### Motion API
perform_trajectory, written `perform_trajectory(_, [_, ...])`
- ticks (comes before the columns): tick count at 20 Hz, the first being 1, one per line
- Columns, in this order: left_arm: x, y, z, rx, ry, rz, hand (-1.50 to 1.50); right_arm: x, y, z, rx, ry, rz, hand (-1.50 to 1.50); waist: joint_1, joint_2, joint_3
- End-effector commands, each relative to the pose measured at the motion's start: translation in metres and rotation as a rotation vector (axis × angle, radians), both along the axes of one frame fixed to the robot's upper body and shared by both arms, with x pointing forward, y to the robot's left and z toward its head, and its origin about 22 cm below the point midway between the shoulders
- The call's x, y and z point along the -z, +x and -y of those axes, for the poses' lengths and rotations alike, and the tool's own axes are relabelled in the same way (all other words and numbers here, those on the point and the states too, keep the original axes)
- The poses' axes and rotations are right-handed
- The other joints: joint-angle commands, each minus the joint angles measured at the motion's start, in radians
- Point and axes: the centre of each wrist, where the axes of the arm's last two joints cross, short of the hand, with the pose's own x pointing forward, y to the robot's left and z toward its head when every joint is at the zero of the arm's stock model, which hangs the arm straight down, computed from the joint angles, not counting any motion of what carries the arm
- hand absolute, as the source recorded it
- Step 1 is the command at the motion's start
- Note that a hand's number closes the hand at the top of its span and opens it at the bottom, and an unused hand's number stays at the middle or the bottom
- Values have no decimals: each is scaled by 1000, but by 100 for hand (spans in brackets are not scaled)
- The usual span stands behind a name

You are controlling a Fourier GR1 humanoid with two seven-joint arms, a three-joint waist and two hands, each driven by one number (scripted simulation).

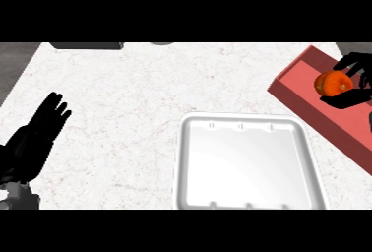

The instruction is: Pick the squash from the tray and place it in the cardboard box

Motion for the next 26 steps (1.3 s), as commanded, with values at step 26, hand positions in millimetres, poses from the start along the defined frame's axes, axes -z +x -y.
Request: perform_trajectory(26, [6, -5, 1, -40, 7, 12, 0, 16, -84, 151, 130, 756, 451, -150, -17, -4, 0])
